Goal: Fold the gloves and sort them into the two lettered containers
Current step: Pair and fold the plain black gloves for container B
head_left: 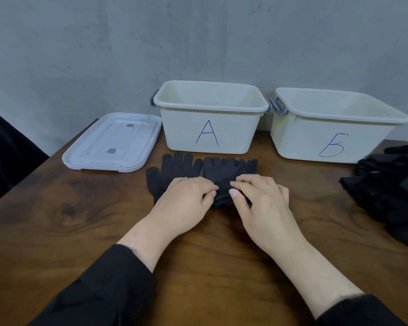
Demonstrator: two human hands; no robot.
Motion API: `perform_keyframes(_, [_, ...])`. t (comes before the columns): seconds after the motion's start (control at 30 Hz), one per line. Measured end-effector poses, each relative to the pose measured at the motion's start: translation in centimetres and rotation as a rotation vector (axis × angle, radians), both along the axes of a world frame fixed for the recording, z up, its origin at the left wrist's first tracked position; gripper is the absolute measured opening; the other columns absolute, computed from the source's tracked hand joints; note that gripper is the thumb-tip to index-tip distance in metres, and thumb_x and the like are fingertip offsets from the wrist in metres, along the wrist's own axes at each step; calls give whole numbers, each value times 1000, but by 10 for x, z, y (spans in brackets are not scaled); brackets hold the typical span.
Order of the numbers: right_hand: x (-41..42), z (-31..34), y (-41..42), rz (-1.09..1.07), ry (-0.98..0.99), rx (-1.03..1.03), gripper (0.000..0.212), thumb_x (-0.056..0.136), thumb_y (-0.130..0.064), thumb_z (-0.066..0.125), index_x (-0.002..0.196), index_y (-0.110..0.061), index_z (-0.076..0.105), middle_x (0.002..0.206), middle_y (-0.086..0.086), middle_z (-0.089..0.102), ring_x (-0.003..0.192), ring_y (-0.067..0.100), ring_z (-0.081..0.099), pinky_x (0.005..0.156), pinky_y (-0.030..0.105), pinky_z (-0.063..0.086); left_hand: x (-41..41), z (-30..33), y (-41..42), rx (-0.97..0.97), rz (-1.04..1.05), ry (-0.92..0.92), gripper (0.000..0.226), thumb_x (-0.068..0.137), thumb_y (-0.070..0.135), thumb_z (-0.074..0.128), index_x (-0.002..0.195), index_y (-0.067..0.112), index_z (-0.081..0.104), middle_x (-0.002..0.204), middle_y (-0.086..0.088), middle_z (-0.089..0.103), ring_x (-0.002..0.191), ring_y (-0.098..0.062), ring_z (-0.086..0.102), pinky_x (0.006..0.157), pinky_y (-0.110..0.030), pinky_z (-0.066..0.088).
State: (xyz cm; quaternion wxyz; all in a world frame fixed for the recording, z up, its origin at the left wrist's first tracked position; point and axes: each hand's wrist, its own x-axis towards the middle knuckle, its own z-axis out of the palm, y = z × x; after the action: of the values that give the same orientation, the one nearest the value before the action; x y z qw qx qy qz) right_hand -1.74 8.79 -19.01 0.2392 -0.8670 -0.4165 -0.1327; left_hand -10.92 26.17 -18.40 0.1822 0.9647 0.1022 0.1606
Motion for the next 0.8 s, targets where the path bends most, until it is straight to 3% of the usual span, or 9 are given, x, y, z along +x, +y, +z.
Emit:
perform_keyframes(0.13, [4,-1,-10,21,67,34,35,106,-39,37,120,-30,68,120,-18,64,117,4,53,101,30,26,2,4,-9,27,71,-16,38,106,34,35,135,30,59,137,14,58,132,-4,45,121,-36,16])
perform_keyframes(0.27, [10,9,-28,-25,85,283,41,106,-39,31,117,-28,69,113,-17,67,108,3,57,101,36,39,9,15,-41,87,80,-250,38,102,38,39,124,24,66,118,7,67,113,-13,57,102,-35,37])
perform_keyframes(0.4, [32,10,-72,-148,118,324,44,105,-40,29,115,-25,69,107,-16,68,103,7,62,95,45,50,36,13,-96,40,-23,-341,28,101,31,48,119,23,68,106,9,67,99,-12,59,90,-31,43])
perform_keyframes(0.53, [53,14,-125,-233,132,234,43,105,-39,28,126,-25,63,113,-13,68,108,8,61,98,42,50,71,6,-152,-64,-129,-239,34,102,39,43,131,29,59,115,12,63,106,-9,58,94,-29,47])
perform_keyframes(0.7, [79,29,-179,-296,-103,100,21,101,-23,58,119,-20,68,114,-9,67,106,15,59,93,46,49,101,-5,-188,-3,-236,-92,39,103,44,39,135,29,56,124,11,59,112,-11,54,96,-31,42])
perform_keyframes(0.8, [104,48,-206,-414,-174,-39,30,98,-31,63,125,-20,66,126,-4,63,117,24,57,103,47,41,108,-5,-189,-91,-248,-42,38,103,44,39,135,30,55,124,13,57,112,-14,55,99,-34,44])
